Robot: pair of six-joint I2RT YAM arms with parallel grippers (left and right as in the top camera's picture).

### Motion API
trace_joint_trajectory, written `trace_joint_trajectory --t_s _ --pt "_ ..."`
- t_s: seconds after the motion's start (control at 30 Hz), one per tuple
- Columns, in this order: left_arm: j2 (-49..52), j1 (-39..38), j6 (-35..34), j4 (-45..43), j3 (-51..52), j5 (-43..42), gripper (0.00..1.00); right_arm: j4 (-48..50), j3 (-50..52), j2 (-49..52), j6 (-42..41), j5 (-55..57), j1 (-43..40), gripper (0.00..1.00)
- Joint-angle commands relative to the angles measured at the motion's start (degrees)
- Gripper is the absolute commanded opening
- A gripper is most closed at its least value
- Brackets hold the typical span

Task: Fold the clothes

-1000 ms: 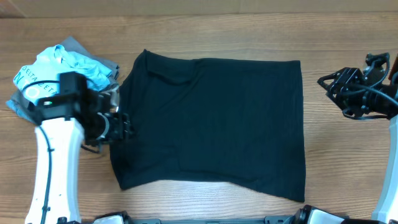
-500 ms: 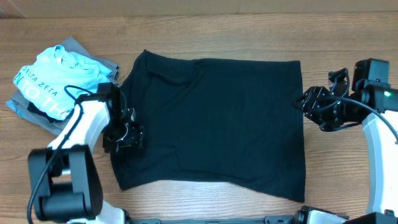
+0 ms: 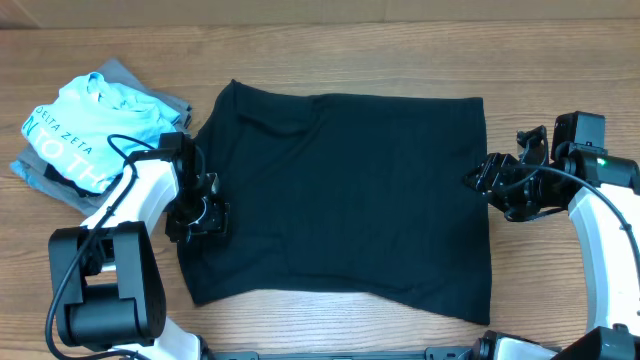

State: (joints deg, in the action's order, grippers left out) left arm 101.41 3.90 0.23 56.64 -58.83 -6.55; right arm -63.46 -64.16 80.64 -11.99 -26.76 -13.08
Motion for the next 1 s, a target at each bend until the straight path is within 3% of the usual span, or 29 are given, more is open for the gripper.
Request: trace_joint_trajectory --t_s 0.0,0.27,0.5,0.6,0.73,0.97 --pt "0.2 0.5 1.1 -0.6 0.2 -1.1 0.64 0.8 0.2 -0.1 0.3 0.2 0.2 0.65" --pt "0.2 0.5 2.8 1.8 -0.1 -2.5 0.04 1.2 0.2 -0.1 0.3 0.2 0.2 0.65" --pt "0.2 0.5 3.7 8.5 -6.3 -2.3 0.04 1.2 0.2 -0.1 0.2 1.6 0.2 0.66" --pt "0.2 0.5 3.5 10.2 -8.4 0.8 0.07 1.0 0.2 -0.1 0.0 3.0 0.2 0.65" --pt "0.2 0.7 -1.7 7.1 -7.2 4.6 0.41 0.8 0.2 -0.1 0.0 3.9 0.2 0.70" --pt "0.2 1.4 -5.0 5.4 -7.0 4.4 0.71 0.9 0.2 -0.1 0.1 3.8 0.2 0.73"
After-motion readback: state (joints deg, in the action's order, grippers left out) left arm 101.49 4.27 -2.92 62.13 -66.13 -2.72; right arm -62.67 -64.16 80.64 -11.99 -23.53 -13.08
